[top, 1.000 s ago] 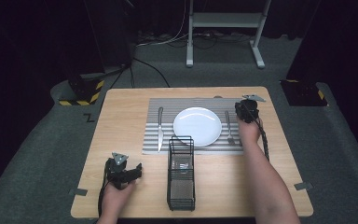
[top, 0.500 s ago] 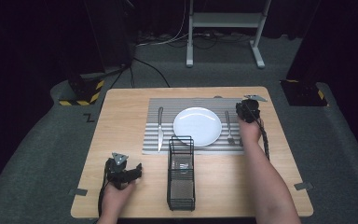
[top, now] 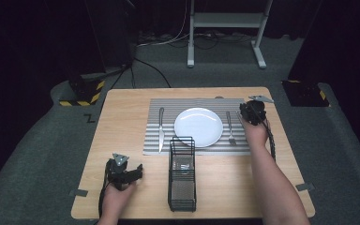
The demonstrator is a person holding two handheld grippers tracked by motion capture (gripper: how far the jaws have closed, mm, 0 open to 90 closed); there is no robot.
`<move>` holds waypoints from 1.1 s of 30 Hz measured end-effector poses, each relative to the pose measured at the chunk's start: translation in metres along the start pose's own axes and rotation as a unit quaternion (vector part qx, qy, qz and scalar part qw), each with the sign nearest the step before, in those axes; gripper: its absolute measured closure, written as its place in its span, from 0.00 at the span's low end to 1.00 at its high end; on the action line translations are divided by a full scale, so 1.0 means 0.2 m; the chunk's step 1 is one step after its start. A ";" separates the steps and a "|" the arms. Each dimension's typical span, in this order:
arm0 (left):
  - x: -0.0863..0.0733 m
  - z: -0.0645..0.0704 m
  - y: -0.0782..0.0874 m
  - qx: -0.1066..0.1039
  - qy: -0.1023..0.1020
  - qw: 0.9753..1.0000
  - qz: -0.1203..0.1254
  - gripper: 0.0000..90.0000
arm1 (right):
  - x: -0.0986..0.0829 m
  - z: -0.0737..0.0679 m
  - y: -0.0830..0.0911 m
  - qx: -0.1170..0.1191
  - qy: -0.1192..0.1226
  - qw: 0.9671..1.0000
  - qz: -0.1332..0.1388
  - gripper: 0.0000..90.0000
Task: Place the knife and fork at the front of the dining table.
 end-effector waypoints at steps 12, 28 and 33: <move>0.00 0.00 0.00 0.001 -0.001 1.000 0.000 0.17 | -0.21 0.09 0.26 -0.009 0.045 0.999 -0.029 0.95; 0.00 0.00 0.00 0.002 -0.001 1.000 0.000 0.17 | -0.48 0.17 0.41 -0.030 0.057 0.996 -0.063 0.95; 0.00 0.00 0.00 0.002 -0.001 1.000 0.000 0.17 | -0.50 0.14 0.38 -0.019 0.066 0.995 -0.071 0.98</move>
Point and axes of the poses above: each handheld gripper's, and its own axes: y roughly backward along the jaws, x roughly out of its top, z roughly to its right, the point moved 1 cm from there along -y, roughly forward along the jaws, and after that the axes turned 2 degrees about z, right-handed, at the moved point
